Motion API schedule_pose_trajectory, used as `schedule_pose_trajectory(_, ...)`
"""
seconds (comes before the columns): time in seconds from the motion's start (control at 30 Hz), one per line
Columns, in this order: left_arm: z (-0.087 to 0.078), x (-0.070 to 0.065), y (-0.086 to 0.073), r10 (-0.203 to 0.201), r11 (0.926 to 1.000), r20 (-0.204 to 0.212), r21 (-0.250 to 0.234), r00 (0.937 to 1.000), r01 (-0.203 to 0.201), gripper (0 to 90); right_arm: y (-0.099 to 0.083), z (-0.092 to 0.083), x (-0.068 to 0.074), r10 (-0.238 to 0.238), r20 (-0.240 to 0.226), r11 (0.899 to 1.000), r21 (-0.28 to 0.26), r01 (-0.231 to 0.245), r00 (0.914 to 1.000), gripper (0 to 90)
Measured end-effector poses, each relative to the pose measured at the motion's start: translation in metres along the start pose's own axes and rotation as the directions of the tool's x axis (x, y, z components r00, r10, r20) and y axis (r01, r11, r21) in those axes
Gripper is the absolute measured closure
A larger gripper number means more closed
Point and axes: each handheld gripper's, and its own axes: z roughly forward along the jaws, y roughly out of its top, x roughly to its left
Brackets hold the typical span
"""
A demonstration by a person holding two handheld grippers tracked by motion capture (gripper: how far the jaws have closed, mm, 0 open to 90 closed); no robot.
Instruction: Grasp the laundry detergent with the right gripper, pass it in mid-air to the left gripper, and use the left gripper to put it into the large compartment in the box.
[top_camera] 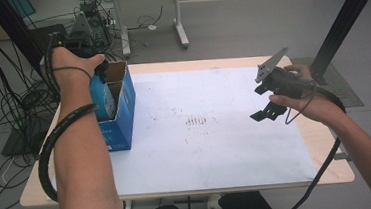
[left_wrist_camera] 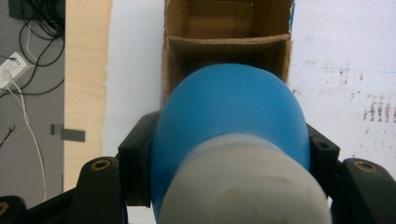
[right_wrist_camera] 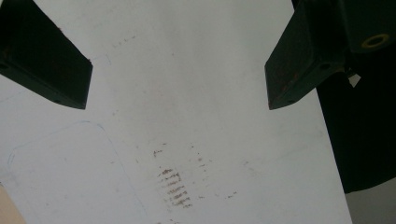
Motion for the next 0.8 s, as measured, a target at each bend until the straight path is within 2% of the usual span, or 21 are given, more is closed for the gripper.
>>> schedule_pose_trajectory(0.17, 0.015, -0.001, -0.004, -0.004, 1.0000, -0.002, 0.006, 1.0000, 0.004, 37.2, -0.001, 0.003, 0.000, 0.000, -0.005, 1.000, 0.006, 0.000, 1.0000, 7.6)
schedule_pose_trajectory(0.43, 0.038, -0.003, -0.008, 0.018, 0.9997, -0.012, 0.018, 0.9998, -0.018, 37.2, -0.001, 0.004, 0.000, 0.001, -0.001, 1.000, 0.009, -0.001, 1.0000, 7.6)
schedule_pose_trajectory(0.6, 0.048, -0.004, -0.010, 0.020, 0.9996, 0.000, 0.022, 0.9998, -0.020, 37.1, -0.001, 0.005, 0.000, 0.001, -0.004, 1.000, 0.016, -0.001, 1.0000, 7.6)
schedule_pose_trajectory(0.8, 0.056, -0.007, -0.011, 0.039, 0.9990, -0.013, 0.021, 0.9992, -0.039, 37.2, -0.002, 0.006, 0.000, 0.003, -0.001, 1.000, 0.016, -0.003, 1.0000, 7.6)
